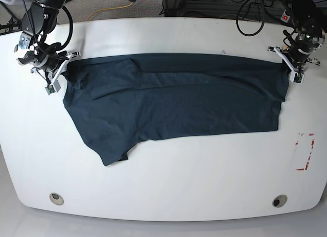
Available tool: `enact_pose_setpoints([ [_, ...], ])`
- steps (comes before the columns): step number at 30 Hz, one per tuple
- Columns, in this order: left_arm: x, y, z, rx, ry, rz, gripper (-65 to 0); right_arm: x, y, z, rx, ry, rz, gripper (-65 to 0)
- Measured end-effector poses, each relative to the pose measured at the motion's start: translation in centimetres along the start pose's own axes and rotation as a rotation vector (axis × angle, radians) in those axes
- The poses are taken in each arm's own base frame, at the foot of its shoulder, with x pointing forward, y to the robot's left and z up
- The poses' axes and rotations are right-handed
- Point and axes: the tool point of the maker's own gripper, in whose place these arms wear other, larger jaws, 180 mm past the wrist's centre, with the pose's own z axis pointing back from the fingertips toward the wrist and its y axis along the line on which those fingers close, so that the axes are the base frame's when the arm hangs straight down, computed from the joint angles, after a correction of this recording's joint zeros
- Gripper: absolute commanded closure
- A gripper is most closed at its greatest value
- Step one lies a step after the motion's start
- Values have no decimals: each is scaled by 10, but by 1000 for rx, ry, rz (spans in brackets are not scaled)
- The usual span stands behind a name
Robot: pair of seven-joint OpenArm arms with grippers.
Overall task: Fold the T-shirt properly
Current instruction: 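Pull the held edge with both grippers to straighten the shirt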
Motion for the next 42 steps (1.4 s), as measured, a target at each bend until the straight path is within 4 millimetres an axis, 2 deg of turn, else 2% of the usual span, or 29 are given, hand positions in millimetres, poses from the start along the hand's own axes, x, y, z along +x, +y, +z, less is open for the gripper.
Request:
enact_pose_setpoints([
  [7, -31, 2, 24, -26, 69, -62, -13, -27, 19, 21, -7, 33, 52, 0],
  [9, -34, 1, 27, -30, 71, -65, -26, -35, 20, 25, -19, 52, 54, -59],
  [11, -36, 0, 29, -33, 73, -65, -89, -40, 22, 27, -26, 61, 50, -138],
  [15, -36, 4, 30, -21, 77, -66, -333, -34, 23, 35, -49, 32, 47, -358],
  [16, -37, 6, 31, -12, 95, -68, -393, -30, 21, 37, -58, 20, 52, -409],
  [19, -37, 10, 37, 14, 147, -103, -458, -16, 17, 40, -80, -10, 60, -466],
  [23, -8, 10, 47, 44, 111, -171, -458, 17, 14, 40, -90, -88, 74, -466],
  [25, 21, 13, 51, 71, 35, -197, -458, 39, 11, 40, -96, -141, 74, -466],
  [27, 41, 14, 54, 85, -22, -208, -458, 56, 7, 35, -92, -171, 65, -466],
  [30, 62, 18, 54, 107, -68, -215, -458, 82, 9, 20, -57, -187, 77, -466],
  [32, 74, 23, 52, 124, -89, -215, -458, 107, 12, 8, -11, -215, 79, -466],
  [35, 89, 27, 51, 138, -126, -208, -458, 128, 9, -8, 28, -217, 54, -466],
  [38, 93, 26, 51, 137, -144, -208, -458, 147, 5, -20, 61, -231, 15, -466],
  [42, 88, 25, 50, 134, -123, -207, -458, 172, -1, -36, 78, -245, 10, -466],
])
